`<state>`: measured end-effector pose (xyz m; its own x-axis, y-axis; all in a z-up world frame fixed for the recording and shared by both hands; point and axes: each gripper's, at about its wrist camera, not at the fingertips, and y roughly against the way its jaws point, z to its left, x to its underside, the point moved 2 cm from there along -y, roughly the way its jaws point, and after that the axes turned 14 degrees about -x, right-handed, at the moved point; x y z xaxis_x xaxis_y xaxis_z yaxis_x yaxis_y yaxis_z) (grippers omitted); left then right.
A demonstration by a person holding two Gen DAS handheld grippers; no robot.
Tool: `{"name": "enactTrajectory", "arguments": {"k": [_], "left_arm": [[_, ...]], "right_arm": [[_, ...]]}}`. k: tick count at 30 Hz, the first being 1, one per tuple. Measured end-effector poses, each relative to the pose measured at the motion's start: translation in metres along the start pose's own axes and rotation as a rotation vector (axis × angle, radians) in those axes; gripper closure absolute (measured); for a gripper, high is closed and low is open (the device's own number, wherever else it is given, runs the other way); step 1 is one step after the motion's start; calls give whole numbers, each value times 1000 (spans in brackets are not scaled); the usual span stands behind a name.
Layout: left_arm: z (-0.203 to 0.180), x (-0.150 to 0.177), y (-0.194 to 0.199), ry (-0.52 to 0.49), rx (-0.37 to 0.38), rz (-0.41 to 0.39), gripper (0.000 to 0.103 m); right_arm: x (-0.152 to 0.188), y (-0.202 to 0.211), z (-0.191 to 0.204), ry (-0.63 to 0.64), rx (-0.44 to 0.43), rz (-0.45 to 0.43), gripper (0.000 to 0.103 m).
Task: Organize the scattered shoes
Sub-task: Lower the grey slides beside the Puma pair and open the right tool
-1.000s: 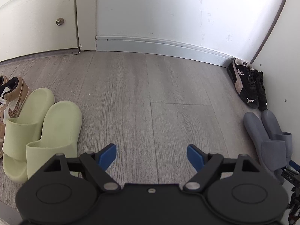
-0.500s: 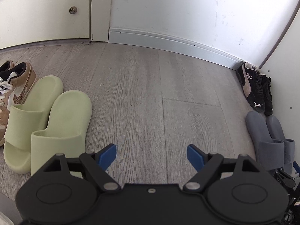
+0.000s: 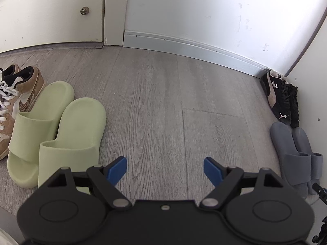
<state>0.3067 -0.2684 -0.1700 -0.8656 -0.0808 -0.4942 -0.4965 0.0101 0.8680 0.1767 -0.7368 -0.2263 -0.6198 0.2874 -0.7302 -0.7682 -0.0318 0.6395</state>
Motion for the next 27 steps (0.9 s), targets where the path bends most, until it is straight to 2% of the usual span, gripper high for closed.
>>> {"name": "enactTrajectory", "arguments": {"k": [1, 2, 3, 5, 7, 10, 12, 14, 18, 25, 27], "left_arm": [[-1, 0, 1, -3, 3, -1, 20], [-2, 0, 1, -6, 6, -2, 20], [-3, 1, 2, -9, 9, -2, 20], [-5, 1, 3, -18, 9, -8, 20], [-5, 2, 4, -25, 5, -8, 20], [-4, 5, 4, -28, -4, -6, 20], [-1, 6, 2, -23, -11, 1, 20], [4, 6, 1, -13, -14, 2, 20], [14, 5, -2, 16, -22, 7, 20], [31, 2, -3, 63, -29, 1, 20], [37, 0, -2, 78, -32, -8, 20]], "right_arm": [[-2, -3, 13, 9, -54, 8, 45], [-4, -6, 27, 18, -109, 16, 72], [-4, -9, 37, 22, -150, 26, 92], [-6, -31, 58, 31, -222, 60, 93], [-8, -59, 77, 63, -214, 91, 93], [-18, -92, 93, 49, -203, 83, 91], [-29, -112, 92, -14, -170, 57, 91], [-37, -124, 85, -56, -90, 55, 103], [-47, -122, 76, -13, 3, 36, 103], [-47, -117, 72, -78, 23, 16, 103], [-48, -115, 77, -87, 32, 30, 94]]}}
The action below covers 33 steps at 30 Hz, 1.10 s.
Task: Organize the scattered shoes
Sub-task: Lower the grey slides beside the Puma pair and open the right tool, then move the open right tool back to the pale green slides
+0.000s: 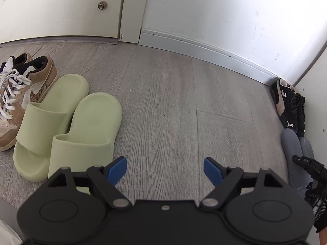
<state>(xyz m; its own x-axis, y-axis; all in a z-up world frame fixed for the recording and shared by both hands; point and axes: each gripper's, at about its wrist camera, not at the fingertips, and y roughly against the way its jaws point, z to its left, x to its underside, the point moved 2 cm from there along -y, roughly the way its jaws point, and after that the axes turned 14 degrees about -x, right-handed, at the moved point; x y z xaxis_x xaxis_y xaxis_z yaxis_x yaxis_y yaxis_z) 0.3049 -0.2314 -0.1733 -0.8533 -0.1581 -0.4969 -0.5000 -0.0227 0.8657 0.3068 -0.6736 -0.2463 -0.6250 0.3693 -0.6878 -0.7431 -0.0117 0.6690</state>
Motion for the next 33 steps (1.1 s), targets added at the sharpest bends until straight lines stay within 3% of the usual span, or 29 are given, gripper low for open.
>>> {"name": "enactTrajectory", "arguments": {"k": [8, 15, 22, 25, 27, 33], "left_arm": [[28, -3, -4, 66, -15, -1, 20], [66, 9, 0, 103, -54, 5, 20], [113, 8, 18, 140, -128, -42, 20], [138, 4, 29, 167, -198, -89, 20], [157, 2, 36, 188, -253, -111, 20], [195, 2, 38, 256, -314, -106, 20]], "right_arm": [[9, 23, 62, 229, -21, 74, 80], [31, 47, 141, 373, -169, 133, 62], [74, 59, 223, 473, -377, 231, 58], [92, 60, 253, 513, -461, 272, 58], [104, 58, 271, 523, -541, 306, 57], [149, 55, 331, 593, -786, 380, 54]]}}
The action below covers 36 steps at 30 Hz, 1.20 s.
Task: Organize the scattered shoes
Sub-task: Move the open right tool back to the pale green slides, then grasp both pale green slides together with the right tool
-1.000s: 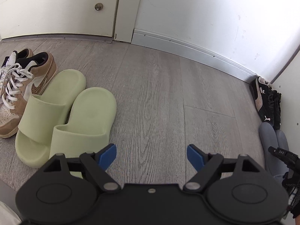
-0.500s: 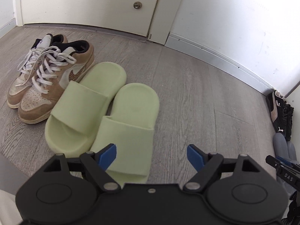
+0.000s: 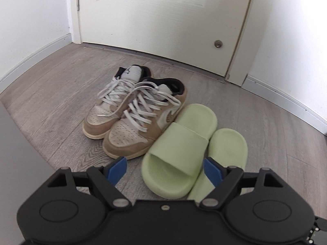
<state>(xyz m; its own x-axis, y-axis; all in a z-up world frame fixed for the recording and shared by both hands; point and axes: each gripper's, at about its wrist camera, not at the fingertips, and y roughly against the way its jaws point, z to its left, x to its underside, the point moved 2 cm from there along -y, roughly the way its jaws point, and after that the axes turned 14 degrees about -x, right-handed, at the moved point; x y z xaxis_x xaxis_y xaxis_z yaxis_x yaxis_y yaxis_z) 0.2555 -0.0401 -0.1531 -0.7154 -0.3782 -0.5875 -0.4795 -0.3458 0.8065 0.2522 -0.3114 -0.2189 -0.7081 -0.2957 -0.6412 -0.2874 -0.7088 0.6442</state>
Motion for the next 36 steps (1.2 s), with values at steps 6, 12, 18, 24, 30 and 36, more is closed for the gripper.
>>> {"name": "enactTrajectory", "arguments": {"k": [6, 12, 18, 24, 30, 36], "left_arm": [[8, -1, -9, 41, 20, 35, 20], [0, 3, -8, -24, -19, 11, 20], [11, 1, -15, 18, -13, 26, 20], [20, -1, -20, 60, 1, 48, 20], [19, -1, -23, 51, 0, 55, 20], [20, -1, -25, 58, 5, 64, 20]], "right_arm": [[6, -45, 42, 84, -181, 17, 54], [2, -75, 52, 170, -126, 44, 54], [-9, -84, 38, 123, -72, 9, 54], [-15, -85, 25, 83, 11, -45, 54], [-20, -98, 21, 101, 15, -42, 54], [-17, -113, 37, 75, 60, -106, 46]]}}
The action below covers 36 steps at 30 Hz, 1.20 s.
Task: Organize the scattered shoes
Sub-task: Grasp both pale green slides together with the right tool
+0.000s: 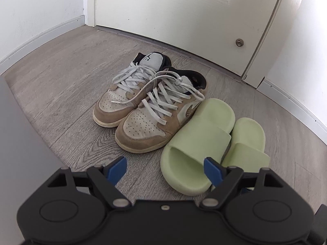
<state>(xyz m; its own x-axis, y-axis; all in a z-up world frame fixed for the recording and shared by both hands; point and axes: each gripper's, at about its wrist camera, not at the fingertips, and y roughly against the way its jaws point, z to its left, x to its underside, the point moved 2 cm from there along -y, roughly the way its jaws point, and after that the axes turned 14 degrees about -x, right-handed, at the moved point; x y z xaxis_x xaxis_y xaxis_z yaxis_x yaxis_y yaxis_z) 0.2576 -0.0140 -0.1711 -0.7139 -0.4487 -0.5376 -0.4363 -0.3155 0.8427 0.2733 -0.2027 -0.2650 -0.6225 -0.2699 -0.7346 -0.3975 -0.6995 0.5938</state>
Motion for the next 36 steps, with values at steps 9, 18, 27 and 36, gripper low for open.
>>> {"name": "enactTrajectory", "arguments": {"k": [9, 18, 27, 36], "left_arm": [[0, 1, -5, -2, 3, 24, 20], [3, 2, -15, -1, 14, 60, 20], [0, 3, -18, -13, 14, 71, 20], [-1, 3, -22, -14, 15, 82, 20]], "right_arm": [[13, -21, 35, 41, 134, -127, 33], [10, -43, 30, 57, 281, -169, 35], [-8, -50, 9, 16, 315, -157, 56], [-38, -72, -19, -22, 387, -113, 38]]}}
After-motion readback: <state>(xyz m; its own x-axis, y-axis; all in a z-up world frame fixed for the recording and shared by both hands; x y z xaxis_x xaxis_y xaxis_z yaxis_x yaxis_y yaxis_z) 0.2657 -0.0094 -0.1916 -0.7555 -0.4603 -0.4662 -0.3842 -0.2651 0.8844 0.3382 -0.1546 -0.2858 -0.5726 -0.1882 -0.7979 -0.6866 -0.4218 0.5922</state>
